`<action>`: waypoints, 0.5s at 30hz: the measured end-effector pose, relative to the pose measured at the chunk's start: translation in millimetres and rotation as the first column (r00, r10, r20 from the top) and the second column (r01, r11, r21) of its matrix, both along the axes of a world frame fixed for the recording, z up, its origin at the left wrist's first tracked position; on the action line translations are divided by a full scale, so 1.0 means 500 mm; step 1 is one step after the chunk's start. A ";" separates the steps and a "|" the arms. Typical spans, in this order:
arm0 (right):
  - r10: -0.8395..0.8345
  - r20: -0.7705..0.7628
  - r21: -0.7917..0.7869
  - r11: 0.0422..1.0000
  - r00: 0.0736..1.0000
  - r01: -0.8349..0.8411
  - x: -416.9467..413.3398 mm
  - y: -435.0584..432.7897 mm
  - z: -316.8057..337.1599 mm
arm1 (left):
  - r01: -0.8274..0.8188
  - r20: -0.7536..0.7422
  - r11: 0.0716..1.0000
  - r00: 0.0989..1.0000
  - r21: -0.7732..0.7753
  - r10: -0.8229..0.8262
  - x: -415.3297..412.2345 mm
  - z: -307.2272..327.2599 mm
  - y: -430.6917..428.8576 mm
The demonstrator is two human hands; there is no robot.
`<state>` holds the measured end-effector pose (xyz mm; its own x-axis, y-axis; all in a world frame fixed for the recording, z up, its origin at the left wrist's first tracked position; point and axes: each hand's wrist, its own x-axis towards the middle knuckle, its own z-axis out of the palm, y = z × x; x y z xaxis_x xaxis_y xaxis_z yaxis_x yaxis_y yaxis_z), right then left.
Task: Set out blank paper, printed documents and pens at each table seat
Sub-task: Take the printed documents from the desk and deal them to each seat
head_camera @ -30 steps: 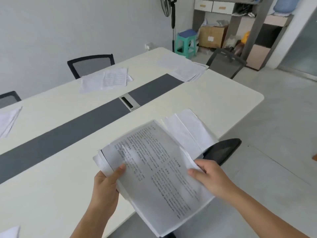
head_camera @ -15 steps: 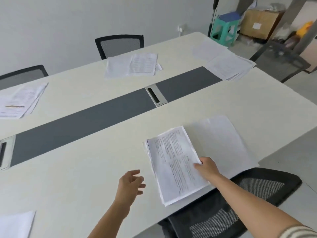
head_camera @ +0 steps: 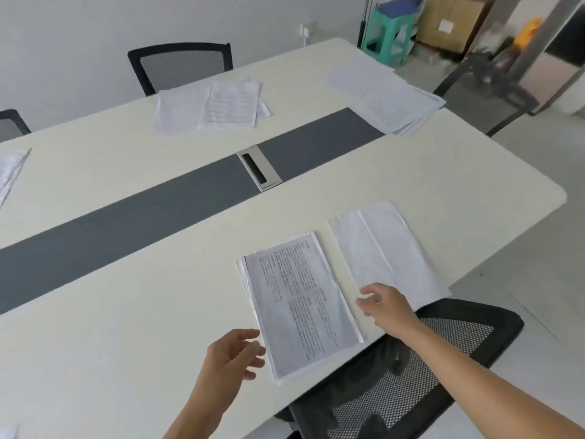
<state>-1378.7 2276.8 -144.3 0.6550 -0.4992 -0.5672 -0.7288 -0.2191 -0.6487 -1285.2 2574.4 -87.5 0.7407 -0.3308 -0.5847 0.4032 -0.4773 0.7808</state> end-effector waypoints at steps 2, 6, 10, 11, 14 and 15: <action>-0.174 0.161 0.112 0.981 0.972 0.157 -0.053 -0.014 0.088 | 0.073 0.029 0.997 0.997 -0.029 -0.072 -0.005 0.017 -0.040; -0.418 0.330 0.148 0.908 0.846 0.391 -0.208 -0.049 0.225 | 0.220 0.095 0.973 0.972 -0.076 -0.213 -0.032 0.054 -0.139; -0.567 0.348 0.129 0.818 0.747 0.560 -0.383 -0.096 0.256 | 0.359 0.132 0.924 0.930 -0.131 -0.342 -0.093 0.095 -0.251; -0.594 0.336 0.127 0.797 0.731 0.590 -0.426 -0.110 0.251 | 0.387 0.130 0.910 0.920 -0.145 -0.371 -0.114 0.106 -0.281; -0.673 0.318 0.138 0.730 0.668 0.670 -0.556 -0.155 0.221 | 0.453 0.117 0.878 0.891 -0.156 -0.439 -0.186 0.126 -0.376; -0.694 0.302 0.142 0.711 0.654 0.689 -0.599 -0.173 0.210 | 0.474 0.114 0.868 0.880 -0.150 -0.461 -0.214 0.127 -0.409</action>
<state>-1678.1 2190.5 -39.3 0.2619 -0.8748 -0.4076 -0.4243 0.2750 -0.8628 -1392.0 2369.8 -24.2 0.5124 -0.7375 -0.4400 0.1056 -0.4544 0.8845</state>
